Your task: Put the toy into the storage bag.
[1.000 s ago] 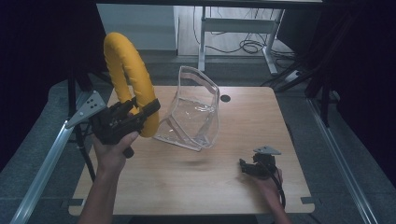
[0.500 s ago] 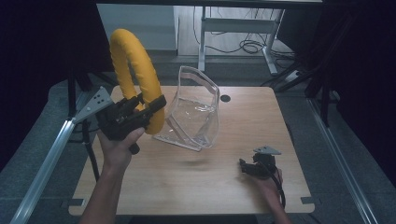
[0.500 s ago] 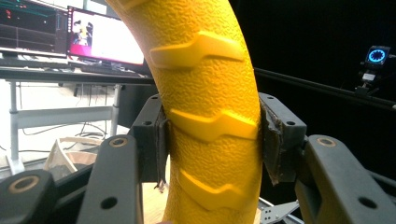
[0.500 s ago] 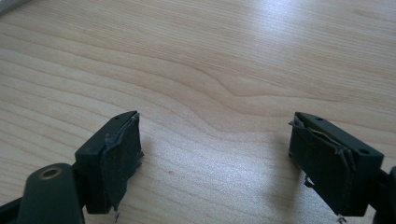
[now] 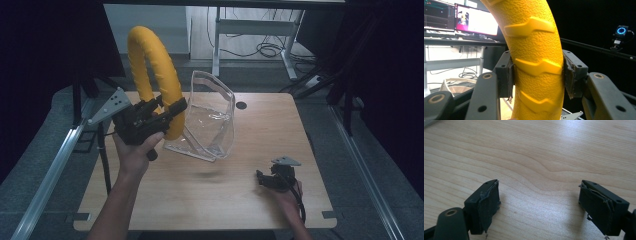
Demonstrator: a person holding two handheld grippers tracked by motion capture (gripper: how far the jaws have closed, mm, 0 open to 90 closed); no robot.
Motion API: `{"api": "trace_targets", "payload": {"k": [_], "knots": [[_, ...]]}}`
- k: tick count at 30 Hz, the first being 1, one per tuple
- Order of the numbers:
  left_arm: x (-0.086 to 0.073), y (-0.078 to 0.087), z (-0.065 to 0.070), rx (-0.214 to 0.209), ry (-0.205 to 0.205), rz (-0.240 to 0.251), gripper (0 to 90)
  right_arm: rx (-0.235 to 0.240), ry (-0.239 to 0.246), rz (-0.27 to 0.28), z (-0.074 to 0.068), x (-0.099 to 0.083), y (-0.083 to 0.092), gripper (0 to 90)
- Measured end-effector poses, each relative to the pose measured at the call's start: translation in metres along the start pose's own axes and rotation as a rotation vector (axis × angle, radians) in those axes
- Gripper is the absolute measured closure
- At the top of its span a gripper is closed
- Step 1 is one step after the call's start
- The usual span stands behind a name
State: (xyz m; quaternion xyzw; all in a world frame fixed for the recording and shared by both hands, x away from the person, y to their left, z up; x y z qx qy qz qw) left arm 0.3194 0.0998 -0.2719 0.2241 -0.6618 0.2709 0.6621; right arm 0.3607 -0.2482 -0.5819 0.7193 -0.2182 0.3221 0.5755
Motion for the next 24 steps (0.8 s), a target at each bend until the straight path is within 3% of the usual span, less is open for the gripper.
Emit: {"api": "trace_targets", "payload": {"k": [24], "knots": [[0.003, -0.021, 0.001, 0.004, 0.009, 0.007, 49.8, -0.004, 0.001, 0.003, 0.000, 0.000, 0.000, 17.4]]}}
Point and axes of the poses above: each handheld gripper's, and its own axes: y roughly backward along the jaws, x roughly out of its top, z roughly to its right, the point moved 6 cm from there along -y, roughly forward along the jaws, and after that the axes turned 11 degrees about -y, right-handed, at the moved point
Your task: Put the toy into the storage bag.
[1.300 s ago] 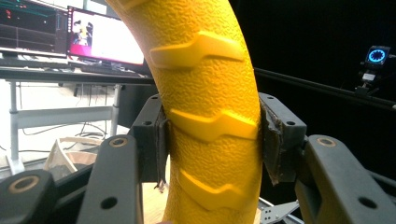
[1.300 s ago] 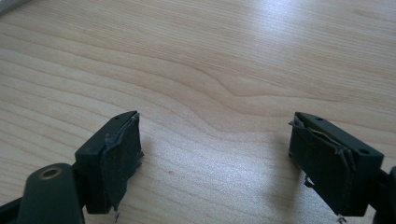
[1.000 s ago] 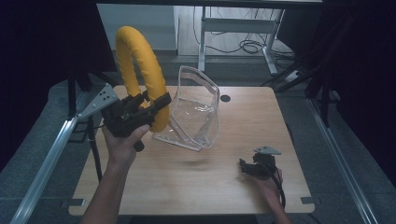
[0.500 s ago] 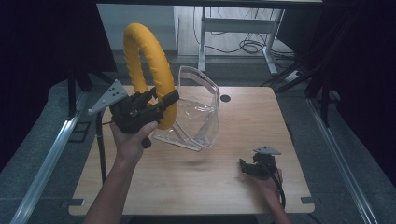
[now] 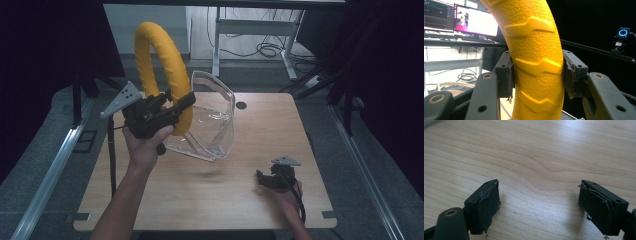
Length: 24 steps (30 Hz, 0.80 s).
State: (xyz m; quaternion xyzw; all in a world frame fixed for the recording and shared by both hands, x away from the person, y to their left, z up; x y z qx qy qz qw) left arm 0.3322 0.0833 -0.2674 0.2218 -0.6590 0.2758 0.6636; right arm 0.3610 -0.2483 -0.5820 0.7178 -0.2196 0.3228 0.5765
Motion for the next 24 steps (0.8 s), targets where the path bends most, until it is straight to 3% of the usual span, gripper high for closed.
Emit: {"api": "trace_targets", "payload": {"k": [24], "knots": [[0.013, -0.041, 0.023, -0.055, -0.027, -0.002, 49.8, -0.001, -0.001, 0.000, 0.000, 0.000, 0.000, 17.5]]}}
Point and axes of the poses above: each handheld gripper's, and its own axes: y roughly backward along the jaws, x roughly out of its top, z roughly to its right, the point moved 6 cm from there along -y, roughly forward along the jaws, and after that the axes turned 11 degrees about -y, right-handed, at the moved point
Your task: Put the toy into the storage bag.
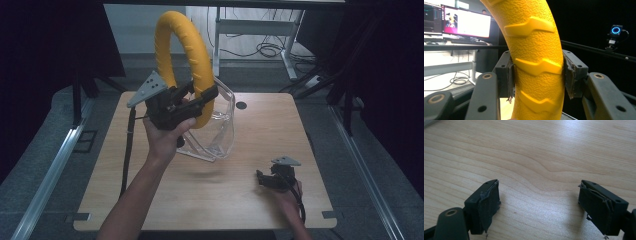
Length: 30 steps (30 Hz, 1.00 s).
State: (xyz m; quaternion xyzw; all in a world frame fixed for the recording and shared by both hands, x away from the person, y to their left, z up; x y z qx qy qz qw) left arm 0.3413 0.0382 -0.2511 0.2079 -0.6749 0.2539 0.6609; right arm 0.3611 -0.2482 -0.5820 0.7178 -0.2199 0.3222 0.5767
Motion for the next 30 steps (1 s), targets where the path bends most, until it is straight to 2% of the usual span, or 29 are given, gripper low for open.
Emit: {"api": "trace_targets", "payload": {"k": [3, 16, 30], "knots": [[-0.001, -0.005, 0.001, -0.006, 0.011, -0.002, 49.7, 0.000, 0.000, -0.001, 0.000, 0.000, 0.000, 17.5], [-0.003, -0.022, 0.012, -0.021, -0.007, -0.021, 49.7, 0.000, 0.000, -0.001, 0.000, 0.000, 0.000, 17.6], [-0.021, -0.044, 0.029, -0.079, -0.001, -0.051, 49.7, 0.001, 0.000, -0.001, 0.000, 0.000, 0.000, 17.6]]}}
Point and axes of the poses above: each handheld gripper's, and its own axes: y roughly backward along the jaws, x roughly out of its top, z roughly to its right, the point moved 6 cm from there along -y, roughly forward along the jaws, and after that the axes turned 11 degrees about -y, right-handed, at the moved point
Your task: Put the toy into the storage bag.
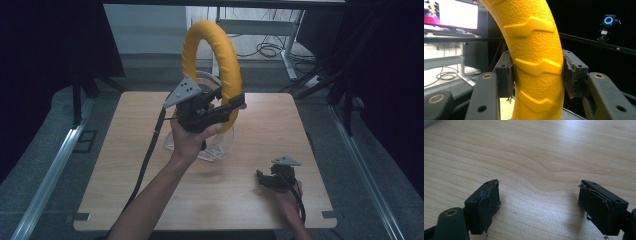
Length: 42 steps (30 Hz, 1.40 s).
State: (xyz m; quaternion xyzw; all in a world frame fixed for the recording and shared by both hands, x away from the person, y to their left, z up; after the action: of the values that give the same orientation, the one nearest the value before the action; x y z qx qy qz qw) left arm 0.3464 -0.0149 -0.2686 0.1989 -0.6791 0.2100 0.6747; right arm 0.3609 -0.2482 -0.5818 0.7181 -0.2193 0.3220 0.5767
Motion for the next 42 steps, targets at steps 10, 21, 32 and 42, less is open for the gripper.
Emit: {"api": "trace_targets", "payload": {"k": [10, 21, 32, 42], "knots": [[-0.013, -0.017, 0.004, -0.015, 0.020, -0.011, 49.7, 0.001, 0.002, 0.002, 0.000, 0.000, 0.000, 18.0], [-0.037, -0.030, -0.009, 0.002, 0.050, -0.049, 49.7, -0.001, 0.004, 0.003, 0.000, 0.000, 0.000, 18.1], [-0.058, -0.030, -0.029, 0.046, 0.088, -0.074, 49.7, 0.000, 0.002, 0.002, 0.000, 0.000, 0.000, 18.1], [-0.076, -0.031, -0.041, 0.063, 0.126, -0.097, 49.6, 0.001, 0.001, 0.001, 0.000, 0.000, 0.000, 18.1]]}}
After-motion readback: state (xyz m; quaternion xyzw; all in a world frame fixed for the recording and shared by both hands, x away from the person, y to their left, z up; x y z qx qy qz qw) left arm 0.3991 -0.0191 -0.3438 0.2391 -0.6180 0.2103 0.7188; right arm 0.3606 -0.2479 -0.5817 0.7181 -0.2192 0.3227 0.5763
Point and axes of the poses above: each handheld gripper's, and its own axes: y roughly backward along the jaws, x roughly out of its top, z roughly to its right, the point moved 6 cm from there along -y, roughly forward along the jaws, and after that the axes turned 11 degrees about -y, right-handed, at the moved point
